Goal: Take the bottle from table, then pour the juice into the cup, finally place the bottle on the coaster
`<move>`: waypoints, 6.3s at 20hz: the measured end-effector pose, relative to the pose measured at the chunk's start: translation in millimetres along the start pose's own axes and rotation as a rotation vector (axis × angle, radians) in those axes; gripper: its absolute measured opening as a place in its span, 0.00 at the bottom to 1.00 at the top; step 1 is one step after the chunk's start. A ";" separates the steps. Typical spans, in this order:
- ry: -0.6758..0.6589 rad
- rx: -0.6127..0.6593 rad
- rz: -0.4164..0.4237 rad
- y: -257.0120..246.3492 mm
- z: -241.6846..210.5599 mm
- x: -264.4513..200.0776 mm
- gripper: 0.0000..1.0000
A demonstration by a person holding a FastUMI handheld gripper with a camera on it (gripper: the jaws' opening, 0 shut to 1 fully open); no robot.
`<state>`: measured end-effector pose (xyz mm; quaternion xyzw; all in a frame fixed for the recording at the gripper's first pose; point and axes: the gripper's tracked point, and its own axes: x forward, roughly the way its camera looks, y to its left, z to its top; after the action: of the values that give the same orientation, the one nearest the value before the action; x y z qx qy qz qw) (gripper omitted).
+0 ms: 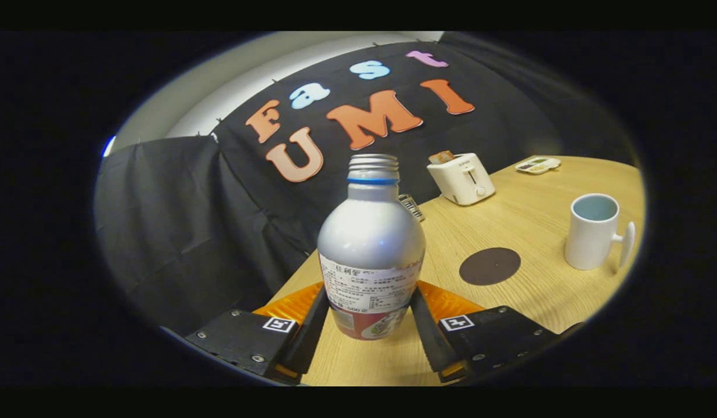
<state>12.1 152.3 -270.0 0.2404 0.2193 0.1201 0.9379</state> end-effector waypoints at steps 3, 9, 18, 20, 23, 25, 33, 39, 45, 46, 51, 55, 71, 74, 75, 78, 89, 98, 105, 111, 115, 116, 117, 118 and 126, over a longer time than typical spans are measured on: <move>-0.014 0.104 -0.015 -16.5 9.0 2.4 0.75; -0.037 0.334 -0.050 -50.2 18.1 10.4 0.75; -0.135 0.692 -0.069 -89.1 52.8 14.7 0.75; -0.152 0.761 -0.079 -93.0 57.4 11.6 0.75; -0.161 0.849 -0.078 -95.2 61.7 5.8 0.75; -0.167 0.903 -0.070 -98.5 66.1 9.7 0.75; -0.202 1.112 -0.021 -99.7 75.2 5.7 0.75; -0.223 1.205 0.011 -102.1 85.8 6.6 0.75; -0.237 1.315 0.032 -105.1 97.9 6.9 0.75; -0.240 1.340 0.041 -103.3 100.6 6.0 0.75; -0.236 1.387 0.052 -101.2 104.0 -1.1 0.75; -0.246 1.435 0.078 -101.6 109.6 -4.6 0.75; -0.250 1.492 0.088 -106.3 119.4 2.4 0.75; -0.245 1.490 0.078 -108.5 115.8 5.1 0.75; -0.242 1.498 0.076 -110.4 114.0 5.9 0.75; -0.246 1.522 0.074 -113.6 113.3 6.1 0.75; -0.274 1.570 0.077 -121.8 120.3 5.2 0.75; -0.288 1.590 0.093 -120.5 130.0 1.3 0.75; -0.287 1.633 0.115 -110.4 131.3 1.6 0.75; -0.312 1.702 0.142 -110.1 136.4 1.4 0.75; -0.328 1.723 0.159 -110.1 141.3 -1.1 0.75; -0.333 1.730 0.162 -109.8 143.1 -1.3 0.75; -0.338 1.736 0.166 -110.1 144.5 -0.7 0.75; -0.342 1.742 0.168 -109.9 146.2 -0.8 0.75; -0.348 1.784 0.188 -106.0 151.6 -3.9 0.75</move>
<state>92.5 -0.1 -202.5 0.9079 0.0657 -0.0560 0.4102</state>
